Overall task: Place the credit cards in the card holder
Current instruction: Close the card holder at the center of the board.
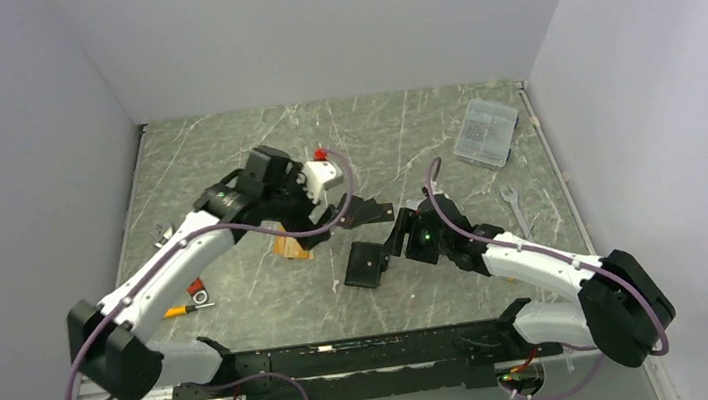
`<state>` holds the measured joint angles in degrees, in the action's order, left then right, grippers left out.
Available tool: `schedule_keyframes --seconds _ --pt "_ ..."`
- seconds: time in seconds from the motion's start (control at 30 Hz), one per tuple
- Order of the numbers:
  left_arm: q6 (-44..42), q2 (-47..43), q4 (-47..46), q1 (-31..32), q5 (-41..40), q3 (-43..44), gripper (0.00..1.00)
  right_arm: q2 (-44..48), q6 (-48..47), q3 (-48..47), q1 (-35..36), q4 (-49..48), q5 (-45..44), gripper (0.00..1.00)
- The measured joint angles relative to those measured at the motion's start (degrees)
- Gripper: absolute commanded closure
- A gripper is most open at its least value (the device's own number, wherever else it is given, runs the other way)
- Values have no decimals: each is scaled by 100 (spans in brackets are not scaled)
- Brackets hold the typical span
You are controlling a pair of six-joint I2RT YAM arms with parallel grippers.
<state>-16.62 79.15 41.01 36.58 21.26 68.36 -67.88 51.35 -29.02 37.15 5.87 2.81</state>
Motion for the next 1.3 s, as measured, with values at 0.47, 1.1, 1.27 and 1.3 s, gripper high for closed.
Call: schedule_keyframes --seconds 0.47,1.1,1.27,1.3 --pt "-756 -505 -807 435 -1475 -1449 59 107 -101 -442 2 752 -144 42" --pt "-2157 800 -3263 1840 -1652 -2522 74 -1744 -79 -1823 356 1530 -553 40" --pt "-2323 1073 -3488 2330 -2004 -2505 74 -1947 -83 -1849 356 1537 -531 41" --pt "-2323 1086 -3504 2398 -2009 -2485 75 -1954 -83 -1849 356 1537 -529 42"
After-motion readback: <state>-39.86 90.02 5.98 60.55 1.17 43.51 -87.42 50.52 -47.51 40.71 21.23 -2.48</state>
